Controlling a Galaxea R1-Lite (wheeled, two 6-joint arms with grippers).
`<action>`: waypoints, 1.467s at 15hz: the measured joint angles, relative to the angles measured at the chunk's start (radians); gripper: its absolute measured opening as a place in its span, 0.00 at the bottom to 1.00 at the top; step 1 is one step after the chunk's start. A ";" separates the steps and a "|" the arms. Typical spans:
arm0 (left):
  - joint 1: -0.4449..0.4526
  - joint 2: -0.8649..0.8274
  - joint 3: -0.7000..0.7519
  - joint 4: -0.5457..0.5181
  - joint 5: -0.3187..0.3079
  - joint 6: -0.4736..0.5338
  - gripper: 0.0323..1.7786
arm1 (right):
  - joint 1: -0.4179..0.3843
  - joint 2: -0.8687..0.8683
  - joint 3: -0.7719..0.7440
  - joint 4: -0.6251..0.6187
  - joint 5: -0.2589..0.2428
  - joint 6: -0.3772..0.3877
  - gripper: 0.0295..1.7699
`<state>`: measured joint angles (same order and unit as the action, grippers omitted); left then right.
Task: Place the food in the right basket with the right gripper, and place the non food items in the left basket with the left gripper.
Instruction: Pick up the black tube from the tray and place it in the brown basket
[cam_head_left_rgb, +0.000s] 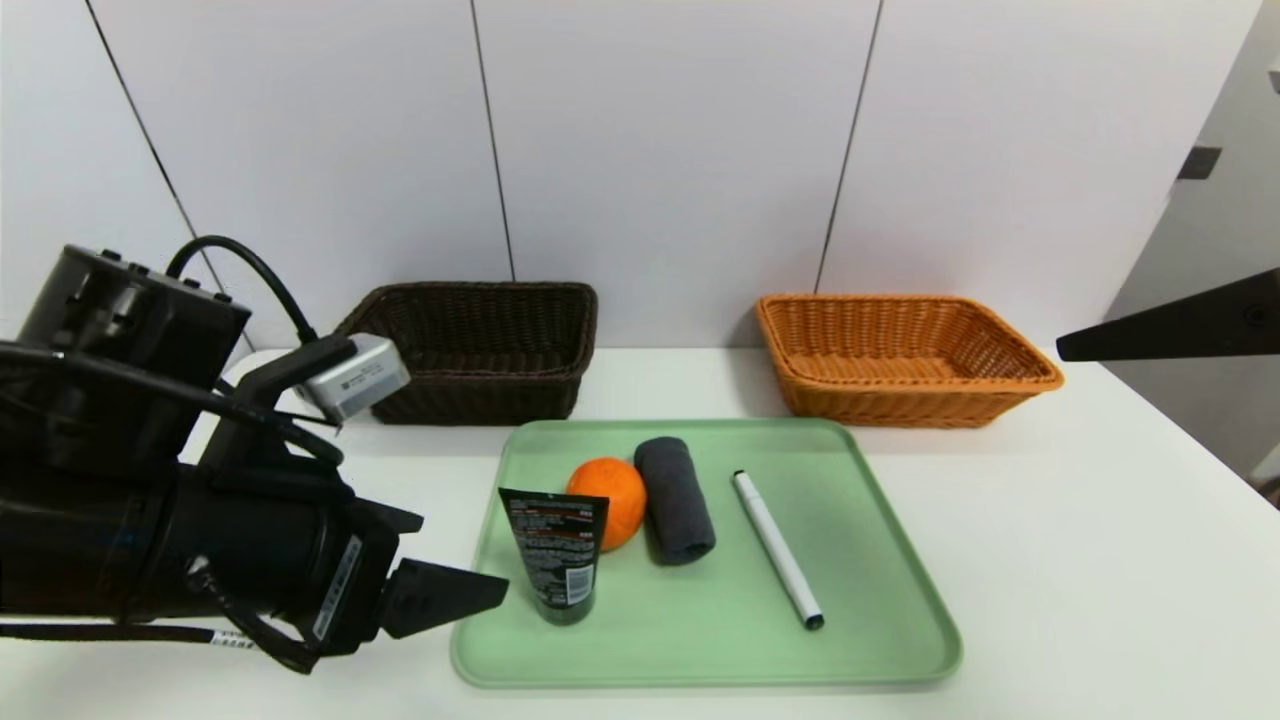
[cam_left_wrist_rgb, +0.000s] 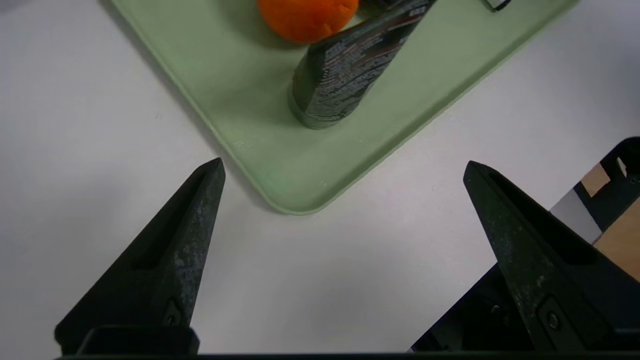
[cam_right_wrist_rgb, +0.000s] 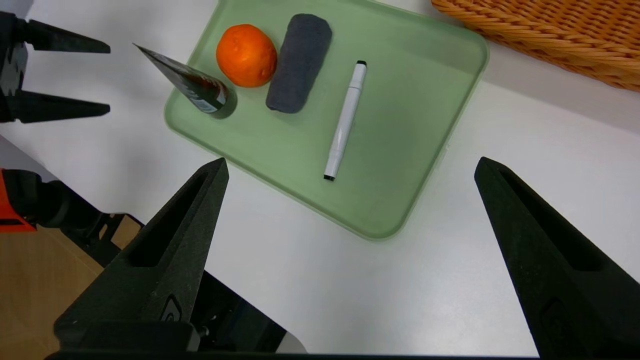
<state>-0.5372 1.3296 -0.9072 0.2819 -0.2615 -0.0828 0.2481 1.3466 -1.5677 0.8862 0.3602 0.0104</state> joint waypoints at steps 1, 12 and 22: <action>0.000 -0.013 0.043 -0.054 -0.030 0.014 0.95 | -0.002 0.000 -0.001 0.000 0.001 -0.001 0.96; 0.110 -0.005 0.324 -0.448 -0.291 0.220 0.95 | -0.003 -0.027 0.004 0.001 0.002 -0.001 0.96; 0.311 0.203 0.323 -0.586 -0.557 0.441 0.95 | -0.003 -0.055 0.006 0.005 0.003 -0.006 0.96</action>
<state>-0.2264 1.5328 -0.5840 -0.3045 -0.8187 0.3587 0.2447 1.2917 -1.5615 0.8909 0.3632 0.0047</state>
